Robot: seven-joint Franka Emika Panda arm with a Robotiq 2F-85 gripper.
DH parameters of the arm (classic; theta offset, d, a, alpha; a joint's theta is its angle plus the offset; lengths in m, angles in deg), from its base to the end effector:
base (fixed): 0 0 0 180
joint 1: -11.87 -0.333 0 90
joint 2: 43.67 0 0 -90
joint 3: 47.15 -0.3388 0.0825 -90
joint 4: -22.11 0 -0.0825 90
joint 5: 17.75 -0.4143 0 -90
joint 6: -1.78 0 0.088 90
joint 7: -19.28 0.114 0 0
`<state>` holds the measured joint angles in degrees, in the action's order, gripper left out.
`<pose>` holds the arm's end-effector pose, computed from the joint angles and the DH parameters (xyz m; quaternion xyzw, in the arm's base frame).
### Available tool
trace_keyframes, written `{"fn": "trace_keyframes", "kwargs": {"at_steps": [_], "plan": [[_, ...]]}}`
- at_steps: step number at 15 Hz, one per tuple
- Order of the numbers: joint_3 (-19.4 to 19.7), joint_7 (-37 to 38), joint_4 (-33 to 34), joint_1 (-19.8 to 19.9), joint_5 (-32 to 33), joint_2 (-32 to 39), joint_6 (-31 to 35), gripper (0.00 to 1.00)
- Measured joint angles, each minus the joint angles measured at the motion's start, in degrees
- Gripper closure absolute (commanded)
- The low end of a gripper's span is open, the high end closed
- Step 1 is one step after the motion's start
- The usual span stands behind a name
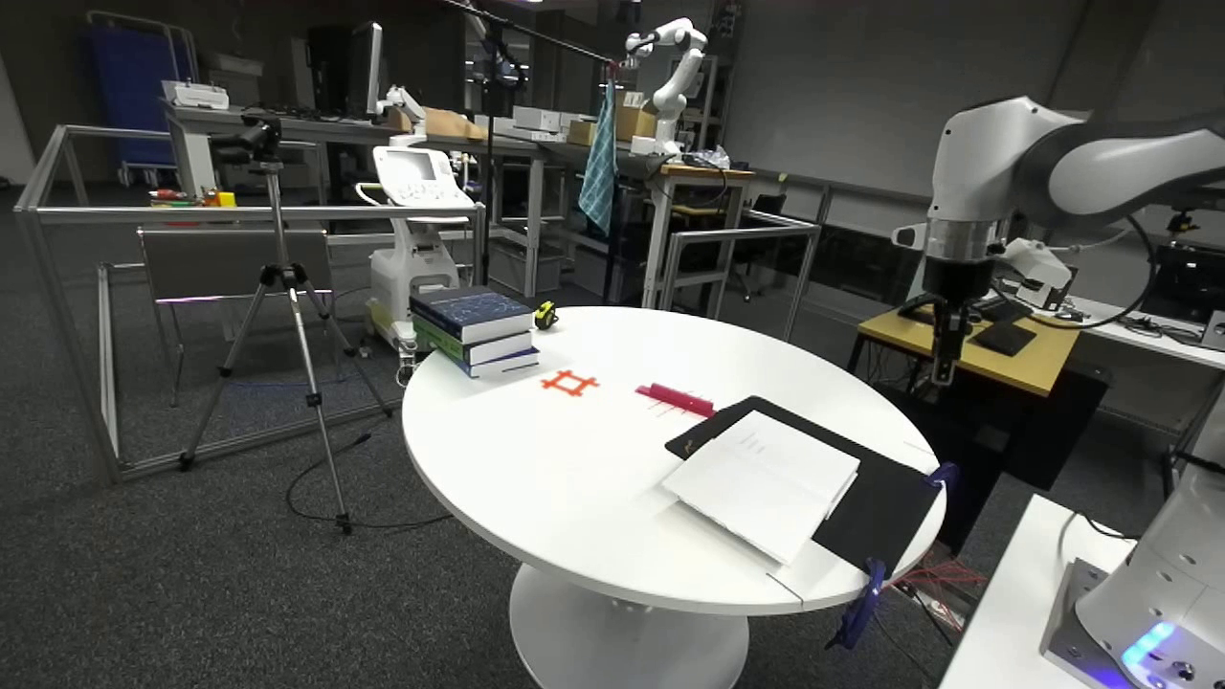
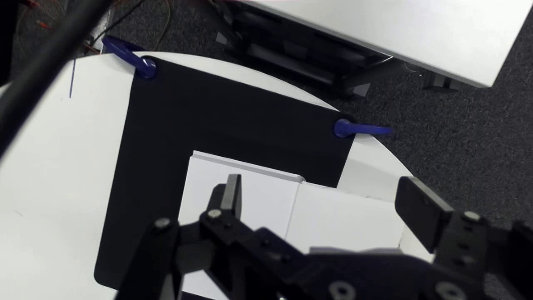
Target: Close the book
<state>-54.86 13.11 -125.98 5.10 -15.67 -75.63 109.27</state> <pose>0.3584 0.0888 0.4283 0.9806 0.1725 -0.0741 0.0570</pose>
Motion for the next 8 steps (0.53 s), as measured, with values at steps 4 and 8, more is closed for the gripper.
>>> {"fn": "trace_keyframes", "kwargs": {"at_steps": [4,8], "plan": [[0.5,-4.5,-8.8,-0.6,3.1,1.0,15.2,0.00],[-2.9,-4.0,-12.1,-1.6,11.1,4.7,18.8,0.00]]}}
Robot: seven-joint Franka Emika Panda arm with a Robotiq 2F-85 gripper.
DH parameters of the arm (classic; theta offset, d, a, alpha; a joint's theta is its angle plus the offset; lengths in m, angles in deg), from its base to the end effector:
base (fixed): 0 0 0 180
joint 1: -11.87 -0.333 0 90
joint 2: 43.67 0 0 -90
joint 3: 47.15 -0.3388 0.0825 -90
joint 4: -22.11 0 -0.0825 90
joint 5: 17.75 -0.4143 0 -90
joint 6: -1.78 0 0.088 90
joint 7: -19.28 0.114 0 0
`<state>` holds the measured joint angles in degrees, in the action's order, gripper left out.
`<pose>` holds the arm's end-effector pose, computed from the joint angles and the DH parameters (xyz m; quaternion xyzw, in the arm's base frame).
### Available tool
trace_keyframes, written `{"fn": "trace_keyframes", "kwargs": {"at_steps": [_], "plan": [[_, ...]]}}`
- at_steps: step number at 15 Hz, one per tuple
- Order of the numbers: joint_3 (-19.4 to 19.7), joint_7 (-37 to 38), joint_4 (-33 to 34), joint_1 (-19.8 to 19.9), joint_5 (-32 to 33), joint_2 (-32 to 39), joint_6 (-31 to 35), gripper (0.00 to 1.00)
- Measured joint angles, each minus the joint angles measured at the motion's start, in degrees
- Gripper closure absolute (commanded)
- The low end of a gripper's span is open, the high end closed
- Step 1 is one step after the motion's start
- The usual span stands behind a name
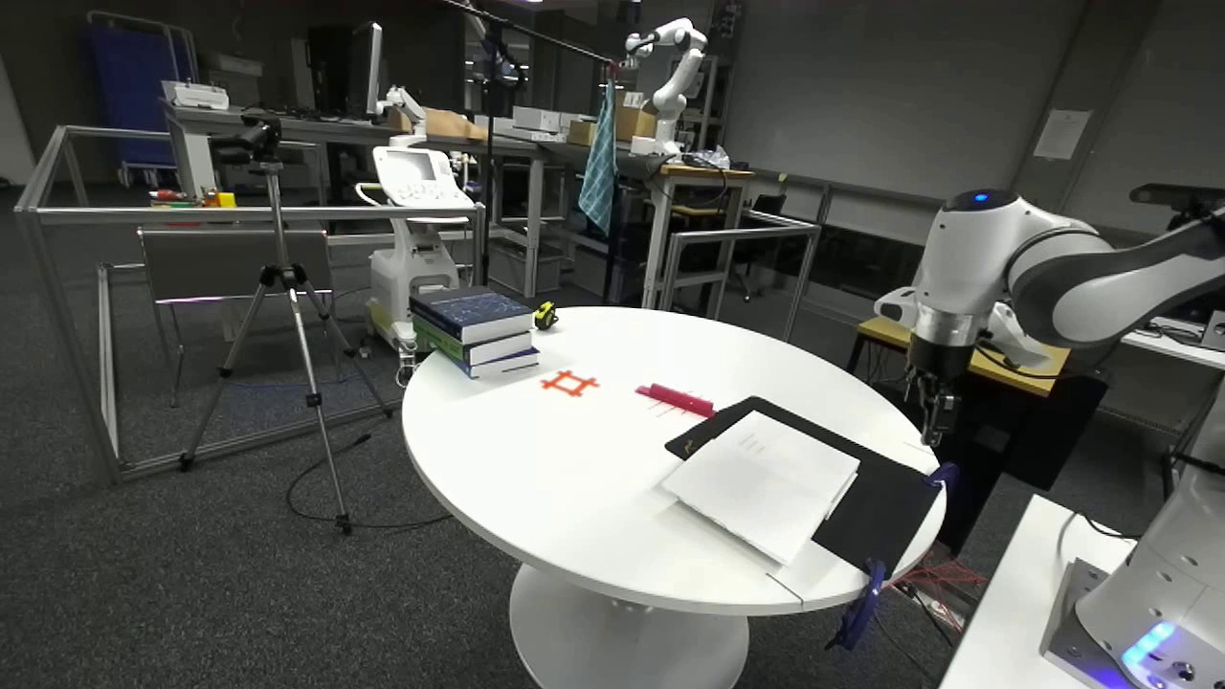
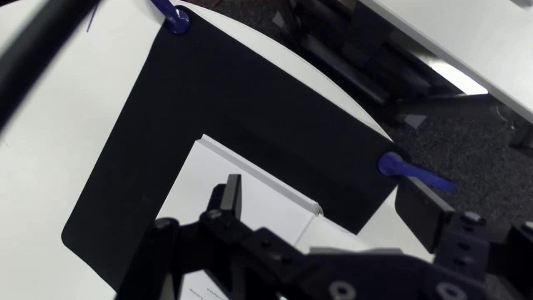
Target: Close the book
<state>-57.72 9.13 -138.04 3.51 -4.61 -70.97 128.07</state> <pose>0.3389 0.0985 0.3264 0.9408 0.3067 -0.0546 0.1335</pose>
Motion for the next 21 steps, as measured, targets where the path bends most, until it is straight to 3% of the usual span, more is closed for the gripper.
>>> {"fn": "trace_keyframes", "kwargs": {"at_steps": [4,10,17,21], "plan": [[-3.9,3.0,1.2,-0.1,3.7,3.9,-5.5,0.00],[-3.4,1.9,1.3,-0.5,3.8,4.4,-5.5,0.00],[0.7,-15.1,1.1,-5.8,3.1,6.7,1.6,0.00],[0.8,-17.3,1.1,-6.6,3.4,9.2,5.2,0.00]]}}
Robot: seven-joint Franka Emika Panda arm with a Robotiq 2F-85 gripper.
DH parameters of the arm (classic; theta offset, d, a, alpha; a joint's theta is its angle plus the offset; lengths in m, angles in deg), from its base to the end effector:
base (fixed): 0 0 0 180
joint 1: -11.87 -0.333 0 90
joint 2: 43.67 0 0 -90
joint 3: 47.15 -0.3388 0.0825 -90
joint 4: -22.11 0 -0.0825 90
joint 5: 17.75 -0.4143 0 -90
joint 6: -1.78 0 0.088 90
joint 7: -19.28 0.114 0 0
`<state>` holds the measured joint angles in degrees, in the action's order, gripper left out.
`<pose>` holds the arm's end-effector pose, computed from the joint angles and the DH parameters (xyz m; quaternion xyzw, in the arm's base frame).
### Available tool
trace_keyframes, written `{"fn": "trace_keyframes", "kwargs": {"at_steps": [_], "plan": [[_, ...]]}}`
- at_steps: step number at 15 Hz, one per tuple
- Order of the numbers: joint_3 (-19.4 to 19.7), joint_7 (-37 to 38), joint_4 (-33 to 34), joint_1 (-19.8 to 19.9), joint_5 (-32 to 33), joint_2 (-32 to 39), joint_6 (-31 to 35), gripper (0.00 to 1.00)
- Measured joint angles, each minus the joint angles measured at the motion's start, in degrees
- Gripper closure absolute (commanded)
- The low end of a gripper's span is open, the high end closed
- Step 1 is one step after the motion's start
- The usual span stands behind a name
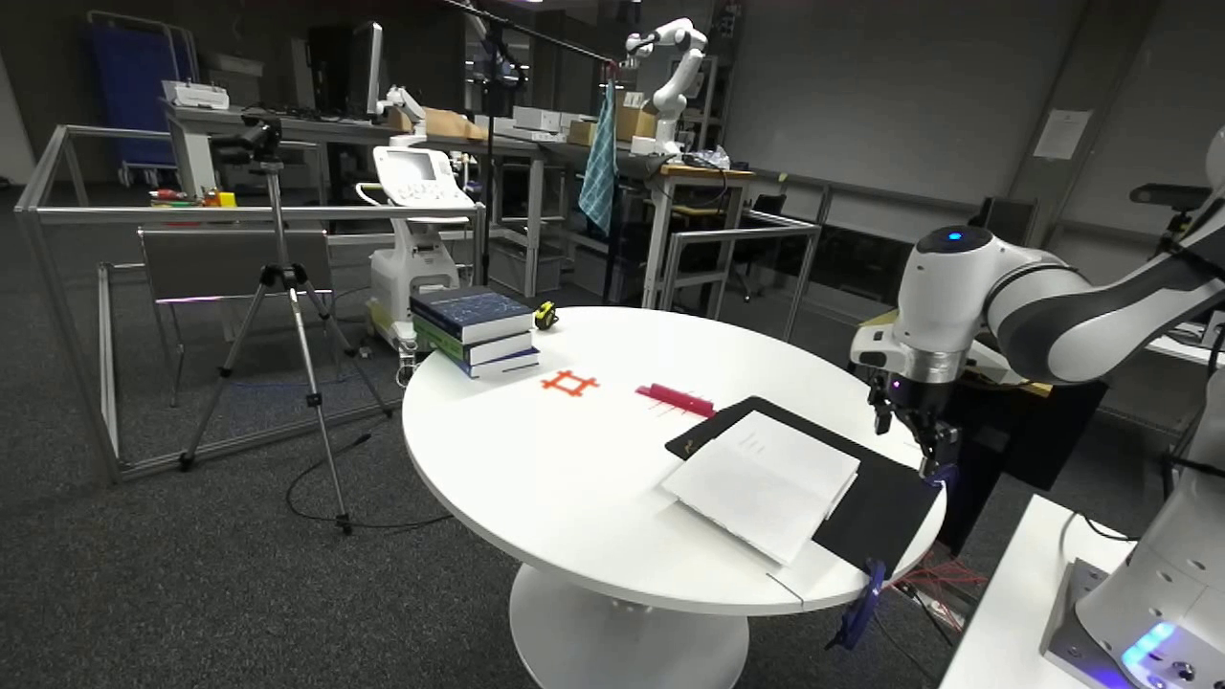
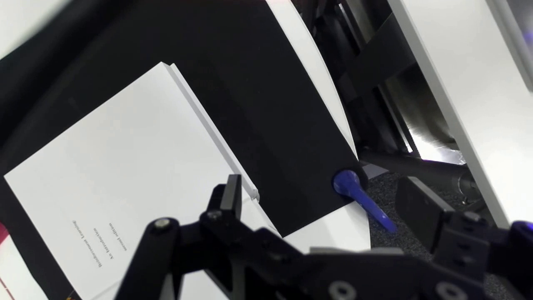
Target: Close the book
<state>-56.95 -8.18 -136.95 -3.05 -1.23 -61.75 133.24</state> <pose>0.3387 0.1412 0.2834 0.8403 0.5202 -0.0904 0.1227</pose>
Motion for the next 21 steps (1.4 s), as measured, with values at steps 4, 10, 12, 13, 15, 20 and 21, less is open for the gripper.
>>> {"fn": "trace_keyframes", "kwargs": {"at_steps": [4,10,12,13,15,20,21], "plan": [[0.0,0.0,0.0,0.0,0.2,0.6,1.0,0.00],[1.8,-2.8,0.0,0.9,7.2,1.3,20.5,0.00],[2.1,-4.0,-0.1,1.6,10.1,3.1,28.1,0.00],[2.2,-4.4,-0.1,1.8,11.5,4.4,31.2,0.00],[3.1,-4.2,-0.1,2.0,16.5,7.5,36.3,0.00],[4.7,5.5,-0.1,4.3,34.7,14.9,42.7,0.00],[4.9,8.5,0.0,4.7,39.2,15.9,42.8,0.00]]}}
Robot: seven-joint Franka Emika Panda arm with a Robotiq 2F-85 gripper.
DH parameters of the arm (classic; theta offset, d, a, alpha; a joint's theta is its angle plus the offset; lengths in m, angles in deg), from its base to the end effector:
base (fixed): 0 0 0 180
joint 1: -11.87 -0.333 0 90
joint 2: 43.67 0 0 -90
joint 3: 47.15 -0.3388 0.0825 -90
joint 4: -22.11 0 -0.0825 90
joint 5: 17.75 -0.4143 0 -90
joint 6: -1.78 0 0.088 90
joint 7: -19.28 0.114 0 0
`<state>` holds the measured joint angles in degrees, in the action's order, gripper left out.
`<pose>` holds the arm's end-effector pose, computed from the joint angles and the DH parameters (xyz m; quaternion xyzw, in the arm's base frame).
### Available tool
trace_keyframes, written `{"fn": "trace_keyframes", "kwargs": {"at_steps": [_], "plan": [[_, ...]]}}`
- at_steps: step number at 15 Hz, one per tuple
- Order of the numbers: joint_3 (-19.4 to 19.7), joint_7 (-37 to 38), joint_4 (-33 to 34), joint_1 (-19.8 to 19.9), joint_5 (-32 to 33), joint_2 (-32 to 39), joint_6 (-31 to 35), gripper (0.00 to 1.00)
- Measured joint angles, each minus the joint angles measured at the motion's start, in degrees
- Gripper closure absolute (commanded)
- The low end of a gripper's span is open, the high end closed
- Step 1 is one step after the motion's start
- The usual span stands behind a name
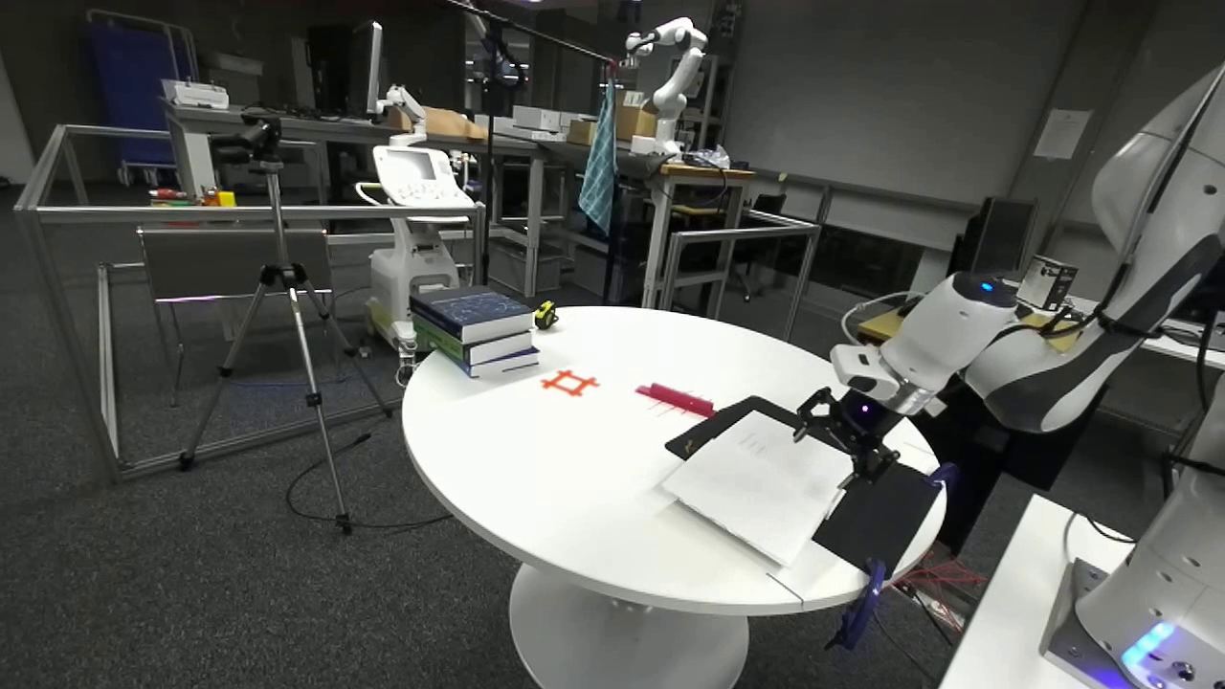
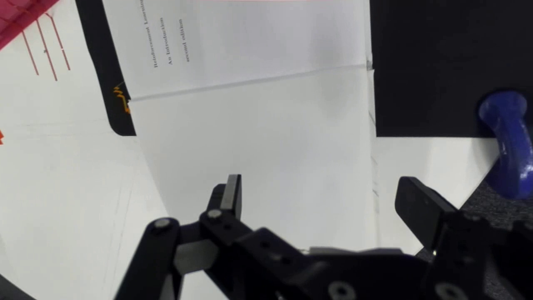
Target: Close the book
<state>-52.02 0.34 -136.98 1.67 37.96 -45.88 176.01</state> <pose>0.3655 0.1631 0.2302 0.7033 0.6884 0.1285 0.1224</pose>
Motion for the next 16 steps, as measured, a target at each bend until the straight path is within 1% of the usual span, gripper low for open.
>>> {"fn": "trace_keyframes", "kwargs": {"at_steps": [4,11,14,16], "plan": [[1.1,14.8,0.0,1.1,19.4,2.7,0.0,0.00],[1.1,46.1,0.0,1.1,54.2,4.5,0.0,0.00],[0.2,58.2,0.1,1.0,66.5,4.5,0.0,0.00],[-1.2,65.9,0.1,0.9,73.4,4.5,0.0,0.00]]}}
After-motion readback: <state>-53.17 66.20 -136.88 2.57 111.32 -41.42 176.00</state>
